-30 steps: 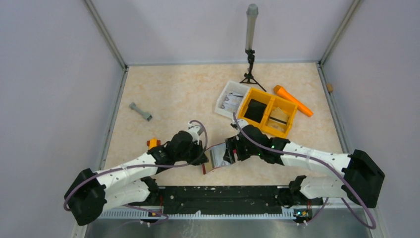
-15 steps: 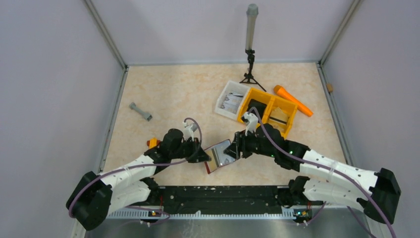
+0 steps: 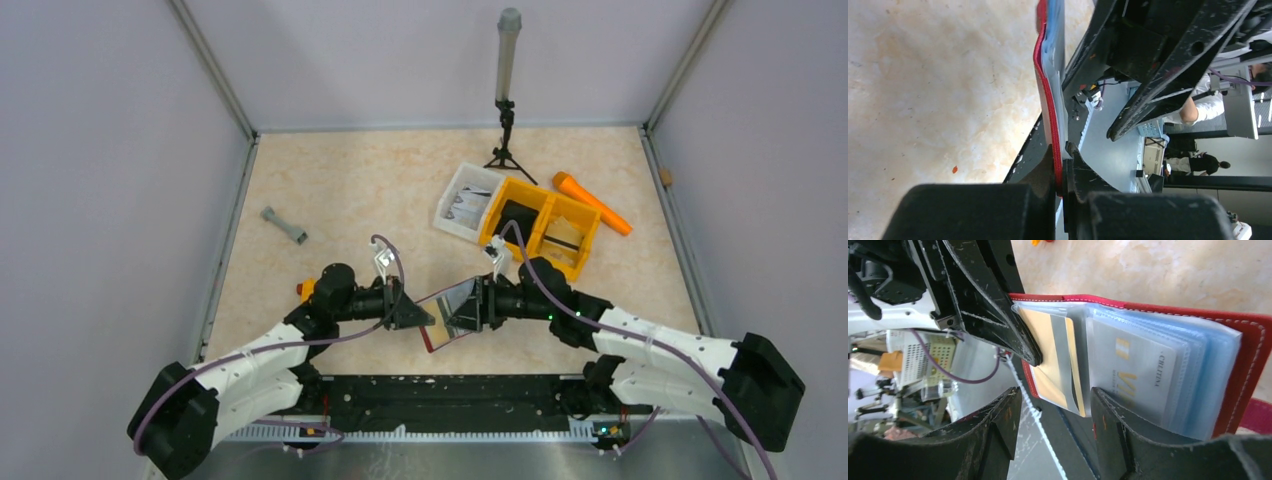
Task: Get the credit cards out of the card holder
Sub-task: Remove the credit card from the card holder.
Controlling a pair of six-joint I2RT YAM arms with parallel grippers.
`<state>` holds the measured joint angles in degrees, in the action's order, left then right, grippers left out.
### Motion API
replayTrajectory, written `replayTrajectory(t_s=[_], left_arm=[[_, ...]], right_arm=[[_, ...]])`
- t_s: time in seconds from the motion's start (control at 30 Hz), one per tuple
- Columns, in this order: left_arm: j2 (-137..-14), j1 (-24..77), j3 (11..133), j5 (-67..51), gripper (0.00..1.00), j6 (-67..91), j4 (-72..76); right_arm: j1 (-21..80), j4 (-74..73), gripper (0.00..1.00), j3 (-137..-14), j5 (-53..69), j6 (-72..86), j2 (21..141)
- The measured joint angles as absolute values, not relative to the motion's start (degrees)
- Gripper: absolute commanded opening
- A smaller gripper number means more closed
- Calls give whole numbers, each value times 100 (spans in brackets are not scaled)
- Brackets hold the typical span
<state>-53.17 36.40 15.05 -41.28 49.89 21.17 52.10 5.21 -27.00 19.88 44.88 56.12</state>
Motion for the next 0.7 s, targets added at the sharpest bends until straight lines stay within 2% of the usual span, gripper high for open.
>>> replayTrajectory(t_s=[0.2,0.47,0.7], left_arm=[[-5183,3614,1444,-4377,0,5260,2493],[-5188,3601,1441,-4805,0,5542,2923],[-5190,3605,1441,-4998,0,5745,3457]], right_arm=[[5111,1313,51,-2335,2576,4873,5596],[5028,2150,30,-2051,3087,5404,5430],[4925,2541,23,-1820,3203,5723,5009]])
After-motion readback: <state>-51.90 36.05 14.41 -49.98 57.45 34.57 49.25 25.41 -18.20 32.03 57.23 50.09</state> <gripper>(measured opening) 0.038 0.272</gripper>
